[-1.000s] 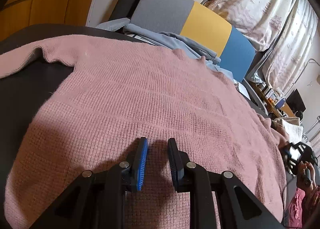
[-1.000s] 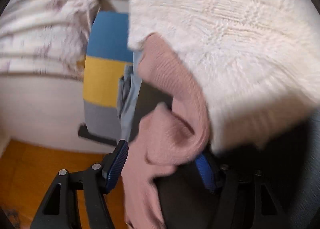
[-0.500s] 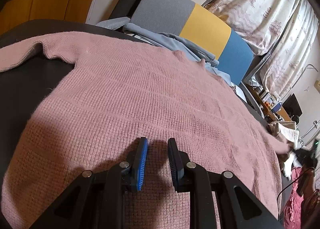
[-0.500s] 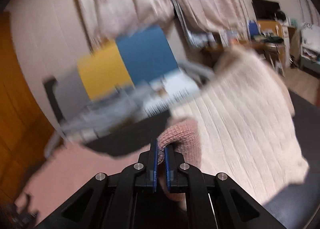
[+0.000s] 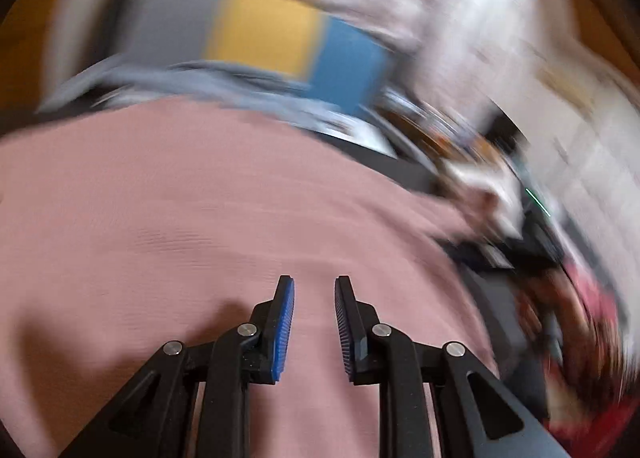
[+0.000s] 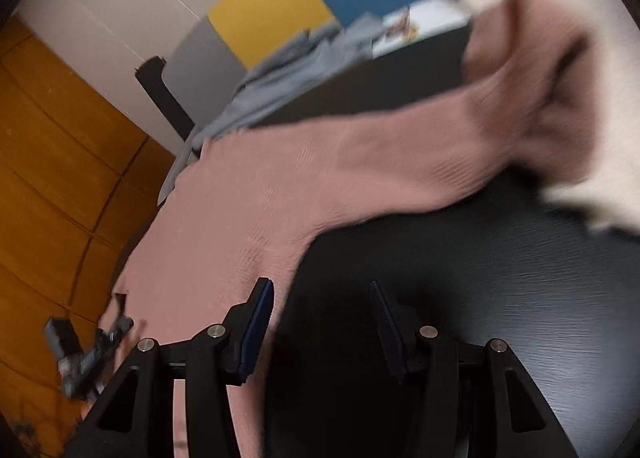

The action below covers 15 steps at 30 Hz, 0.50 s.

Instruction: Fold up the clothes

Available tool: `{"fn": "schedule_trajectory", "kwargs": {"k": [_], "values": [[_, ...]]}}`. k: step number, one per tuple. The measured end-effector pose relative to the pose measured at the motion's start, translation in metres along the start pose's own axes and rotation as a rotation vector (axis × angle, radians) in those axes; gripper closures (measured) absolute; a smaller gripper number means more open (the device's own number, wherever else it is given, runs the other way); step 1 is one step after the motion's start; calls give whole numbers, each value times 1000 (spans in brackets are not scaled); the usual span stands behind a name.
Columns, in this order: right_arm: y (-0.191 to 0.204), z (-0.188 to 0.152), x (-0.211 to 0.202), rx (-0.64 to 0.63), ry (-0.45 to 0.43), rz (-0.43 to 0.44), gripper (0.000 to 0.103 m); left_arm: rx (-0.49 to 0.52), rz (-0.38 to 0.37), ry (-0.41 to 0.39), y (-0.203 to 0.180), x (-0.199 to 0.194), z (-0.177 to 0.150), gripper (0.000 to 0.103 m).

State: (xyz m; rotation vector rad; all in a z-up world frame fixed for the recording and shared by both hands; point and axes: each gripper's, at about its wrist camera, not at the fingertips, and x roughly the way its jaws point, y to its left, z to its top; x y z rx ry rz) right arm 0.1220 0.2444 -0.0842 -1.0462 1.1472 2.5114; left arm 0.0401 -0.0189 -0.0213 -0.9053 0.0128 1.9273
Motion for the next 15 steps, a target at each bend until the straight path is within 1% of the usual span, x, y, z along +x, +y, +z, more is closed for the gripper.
{"fn": "schedule_trajectory", "kwargs": {"k": [1,3,4,5,6,7,8,9,10,11,13,15], "values": [[-2,5,10,31,13,20,51,124,-35,37,-32,13,-5,81],[-6,15,29,89,38,58,51,303,-31,102,-72,35,-21,81],[-4,19,31,85,36,56,51,401,-25,156,-90,49,-34,81],[-1,22,34,79,35,53,58,454,-11,148,-96,51,-44,81],[1,21,39,59,37,30,68,506,4,141,-102,53,-54,81],[7,21,44,35,48,1,101,557,18,133,-108,54,-63,81],[4,23,45,37,36,-25,103,529,7,148,-103,51,-64,81],[0,25,46,40,25,-50,103,500,-4,162,-98,48,-65,81],[-3,28,47,43,12,-78,103,440,-28,179,-88,44,-62,81],[-10,33,41,56,-24,-119,103,367,-50,188,-77,38,-62,81],[-27,38,36,121,-15,-79,103,337,-63,186,-69,30,-63,81],[-44,43,30,184,-5,-38,102,329,-43,178,-69,31,-61,81]]}}
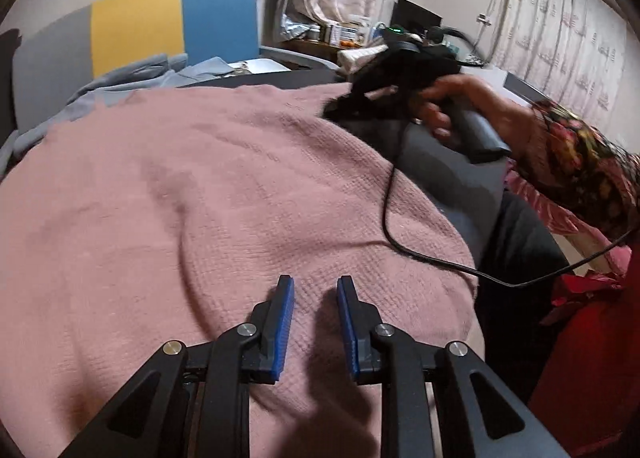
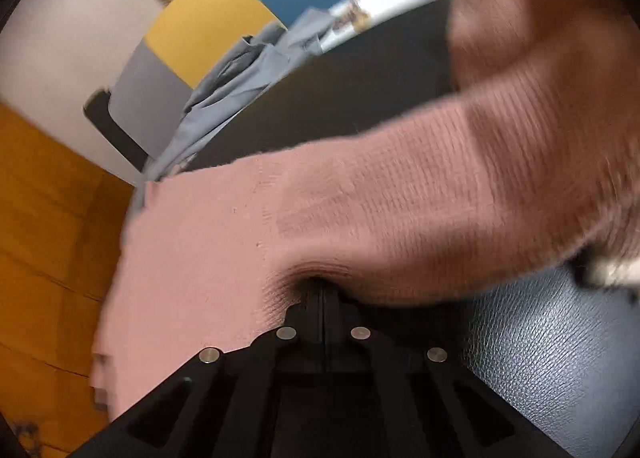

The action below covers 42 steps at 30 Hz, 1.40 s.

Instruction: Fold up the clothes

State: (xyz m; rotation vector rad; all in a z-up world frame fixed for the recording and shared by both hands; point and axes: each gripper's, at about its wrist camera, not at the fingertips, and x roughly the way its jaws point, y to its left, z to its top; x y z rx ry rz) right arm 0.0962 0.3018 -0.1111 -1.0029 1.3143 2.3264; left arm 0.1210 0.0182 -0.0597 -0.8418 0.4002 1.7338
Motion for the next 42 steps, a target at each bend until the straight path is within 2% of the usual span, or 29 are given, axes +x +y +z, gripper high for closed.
{"fn": "schedule_trajectory", "kwargs": {"k": [2,4,6,7,8,10,11,12,13,15,16,17,19,21,22,23,24,26,28,30,32,33,34,35,36,38,41,42], "values": [[2,-10,-3,-18,48,61,101,-35,11,-6,0,4,9,81],[11,-24,-1,-90,101,65,94,-53,-6,-20,4,4,15,81],[16,-29,0,-94,101,100,78,-39,-16,-9,1,10,20,81],[21,-27,6,-95,103,108,63,-29,-12,2,0,14,21,81],[25,-24,11,-97,105,116,55,-9,-2,-5,-3,15,20,81],[35,-20,22,-99,108,132,55,-12,4,-23,-6,13,14,80],[40,-17,28,-104,110,137,73,-14,7,-31,-8,12,11,80],[47,-15,32,-152,114,102,95,-34,-2,-35,-7,11,8,80],[53,-14,33,-208,116,46,94,-53,-13,-36,-5,10,5,80],[53,-5,21,-228,41,-7,95,-120,-53,-46,-1,8,-3,80],[47,2,12,-227,-15,-57,101,-150,-67,-53,2,7,-5,80],[41,9,4,-226,-69,-106,103,-147,-68,-51,2,7,-5,80],[35,20,7,-253,-90,-208,103,-141,-68,-48,3,5,-4,80],[15,21,5,-169,-28,-150,102,-150,-73,-54,8,-4,0,79],[10,18,-1,-124,-20,-80,99,-155,-75,-58,11,-8,2,79],[8,12,-9,-102,-7,6,97,-172,-46,-94,21,-19,2,79],[7,4,-18,-114,14,58,92,-186,-10,-112,30,-27,1,79],[15,-23,-27,-179,68,101,52,-231,88,-148,59,-45,0,79],[24,-47,-25,-223,134,129,47,-287,198,-149,87,-60,-5,79],[31,-68,-21,-253,192,159,47,-337,370,-127,118,-75,-14,79],[42,-91,-25,-303,182,185,47,-390,516,-100,149,-89,-27,79],[48,-98,-21,-330,187,188,48,-415,561,-79,160,-93,-34,79],[56,-106,-19,-369,178,159,55,-444,592,-61,169,-96,-43,80],[64,-113,-15,-409,171,129,82,-503,598,-34,181,-96,-56,79],[75,-110,-7,-446,185,89,96,-541,577,-40,184,-92,-62,79],[77,-105,-11,-482,170,23,95,-615,531,-119,176,-103,-77,79],[55,-79,-32,-419,114,-70,96,-598,507,-147,154,-103,-81,78],[43,-70,-37,-395,105,-109,96,-540,529,-128,143,-100,-78,78]]}}
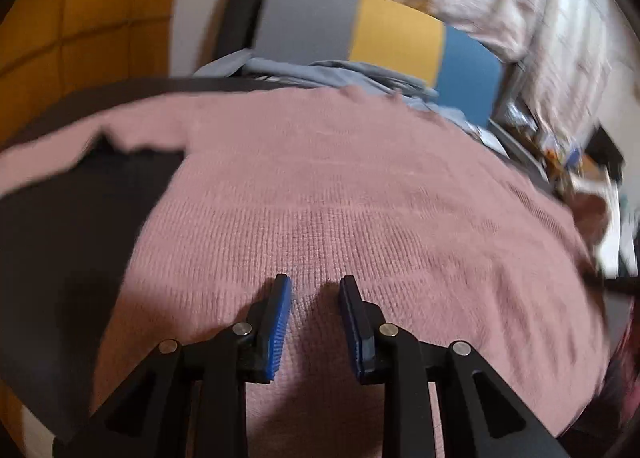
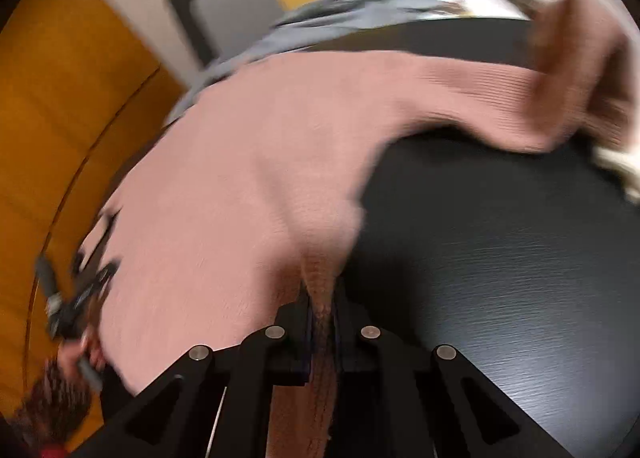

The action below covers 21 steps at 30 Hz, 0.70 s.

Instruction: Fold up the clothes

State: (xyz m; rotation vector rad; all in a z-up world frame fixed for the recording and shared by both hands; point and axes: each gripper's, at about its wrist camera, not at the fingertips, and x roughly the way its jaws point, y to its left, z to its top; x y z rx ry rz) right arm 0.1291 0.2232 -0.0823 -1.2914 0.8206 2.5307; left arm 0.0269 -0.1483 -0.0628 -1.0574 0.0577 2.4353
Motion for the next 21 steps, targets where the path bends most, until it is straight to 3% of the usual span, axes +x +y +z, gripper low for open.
{"fn": "schedule_trajectory", "kwargs": {"k": [1,2,4,5,7,9,11,12,14,17,21], "values": [[-14,4,0,21,12,-16,98,61,19,-3,-10,-3,-3,78],[-27,7,-1,49,35,33,98,114,39,8,-22,-3,2,78],[-43,4,-17,64,61,27,91,112,18,27,-25,-8,12,78],[-43,9,-26,52,37,3,87,70,-14,6,-23,-15,25,78],[-32,23,-53,12,-86,-28,86,-2,-68,-36,-20,-14,47,78],[-15,34,-68,-37,-155,-31,76,-72,-130,-53,-18,3,79,78],[14,61,-55,-106,-183,-1,48,-107,-170,-17,-21,35,107,78],[27,77,-44,-140,-180,16,45,-117,-182,13,-23,55,118,78],[58,106,-9,-187,-148,53,45,-137,-188,101,-26,95,134,78],[89,153,42,-216,-73,74,46,-159,-165,147,-18,139,148,78],[122,202,87,-289,-25,45,48,-127,-192,101,-10,163,160,78]]}}
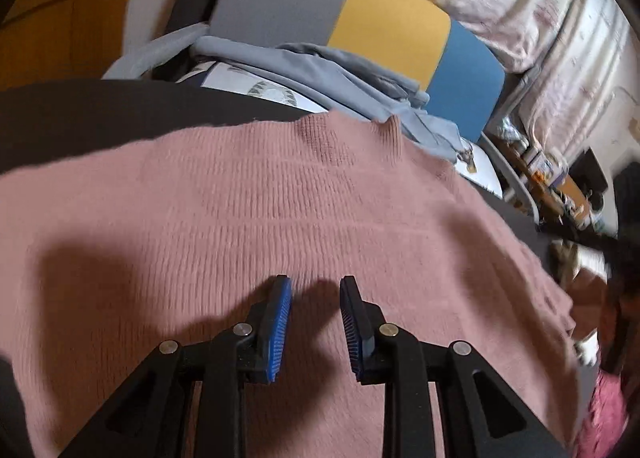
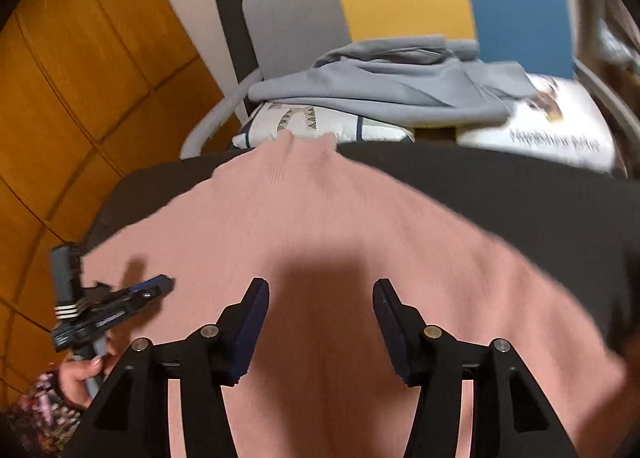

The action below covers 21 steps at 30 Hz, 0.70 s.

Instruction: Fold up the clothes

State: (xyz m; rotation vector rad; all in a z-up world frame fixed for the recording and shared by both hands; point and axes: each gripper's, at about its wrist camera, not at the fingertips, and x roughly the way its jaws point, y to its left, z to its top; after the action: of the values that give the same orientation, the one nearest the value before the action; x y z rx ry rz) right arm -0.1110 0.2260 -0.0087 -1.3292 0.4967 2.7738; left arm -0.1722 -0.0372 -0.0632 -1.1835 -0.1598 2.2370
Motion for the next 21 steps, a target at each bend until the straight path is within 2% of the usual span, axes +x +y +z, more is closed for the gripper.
{"fn": "schedule_trajectory", "kwargs": {"k": [2,4,8,11,14,16,18,19,20,21], "values": [[6,30,28,-54,-3,-22,48,-11,-56,-13,9,5,0,76],[10,55,55,-104,-5,-50,48,-41,-85,-33,15,5,-3,78],[12,91,101,-160,-7,-97,48,7,-26,-47,8,5,-7,78],[3,115,136,-105,65,-80,48,59,32,-58,-3,5,-10,78],[-8,127,166,-39,134,-31,49,46,17,-69,0,6,-10,78],[-7,133,175,-59,126,-33,50,40,9,-74,2,7,-9,78],[1,136,183,-124,139,-101,63,40,10,-78,3,7,-9,78],[5,137,187,-161,142,-148,77,43,13,-79,3,8,-9,78],[8,137,188,-183,139,-149,88,47,17,-79,2,8,-9,78],[12,138,186,-190,130,-146,94,46,16,-79,2,8,-9,78]]}}
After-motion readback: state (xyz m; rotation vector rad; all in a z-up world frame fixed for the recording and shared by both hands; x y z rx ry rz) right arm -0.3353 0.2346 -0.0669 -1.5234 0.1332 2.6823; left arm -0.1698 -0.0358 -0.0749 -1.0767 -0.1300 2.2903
